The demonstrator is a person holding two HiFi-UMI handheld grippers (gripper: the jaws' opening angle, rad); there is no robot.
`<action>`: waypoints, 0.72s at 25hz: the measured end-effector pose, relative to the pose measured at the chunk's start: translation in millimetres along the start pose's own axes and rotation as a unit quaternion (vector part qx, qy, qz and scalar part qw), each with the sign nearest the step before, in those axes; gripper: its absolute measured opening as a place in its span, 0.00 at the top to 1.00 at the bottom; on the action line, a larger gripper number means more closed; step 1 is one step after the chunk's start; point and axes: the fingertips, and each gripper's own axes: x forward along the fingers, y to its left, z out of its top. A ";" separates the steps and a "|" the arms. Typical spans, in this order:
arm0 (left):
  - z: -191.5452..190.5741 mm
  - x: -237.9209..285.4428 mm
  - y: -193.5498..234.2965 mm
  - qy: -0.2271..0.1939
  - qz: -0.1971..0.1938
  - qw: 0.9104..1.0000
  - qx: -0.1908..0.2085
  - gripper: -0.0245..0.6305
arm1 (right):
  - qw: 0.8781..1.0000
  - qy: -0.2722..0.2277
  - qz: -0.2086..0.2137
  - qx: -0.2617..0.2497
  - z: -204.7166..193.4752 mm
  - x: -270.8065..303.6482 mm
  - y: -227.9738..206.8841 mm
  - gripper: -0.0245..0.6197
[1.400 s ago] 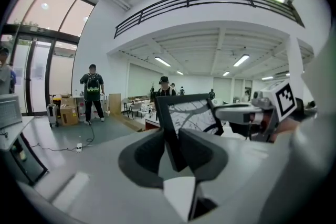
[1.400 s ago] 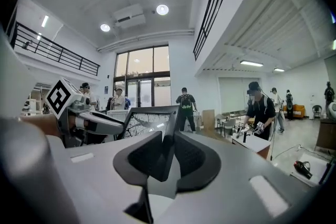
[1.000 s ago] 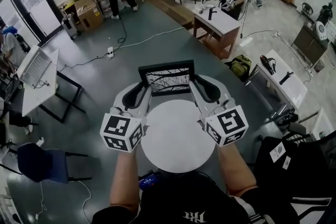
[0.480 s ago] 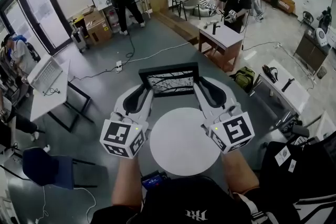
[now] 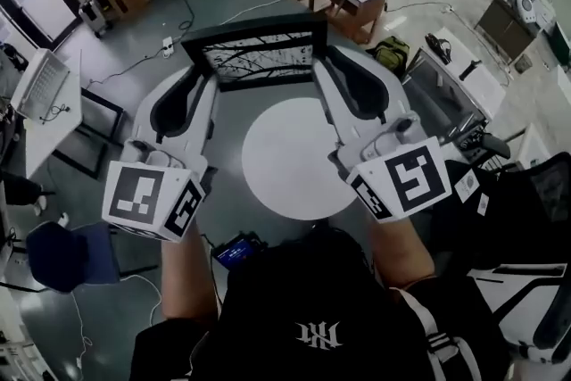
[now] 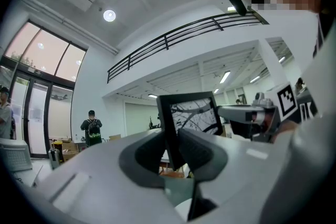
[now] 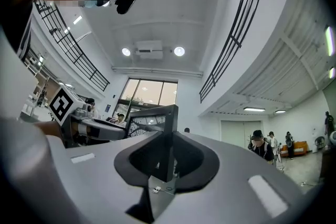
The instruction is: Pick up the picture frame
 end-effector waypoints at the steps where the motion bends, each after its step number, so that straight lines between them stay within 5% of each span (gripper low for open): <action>1: -0.6 -6.3 -0.2 -0.001 -0.004 1.000 -0.002 0.85 | 1.000 0.003 -0.003 0.000 0.3 -4.0 6.4 0.88; 18: 4.2 -34.5 -13.5 -0.030 -0.029 0.999 -0.026 0.85 | 0.999 0.005 -0.019 -0.027 20.7 -33.8 30.3 0.89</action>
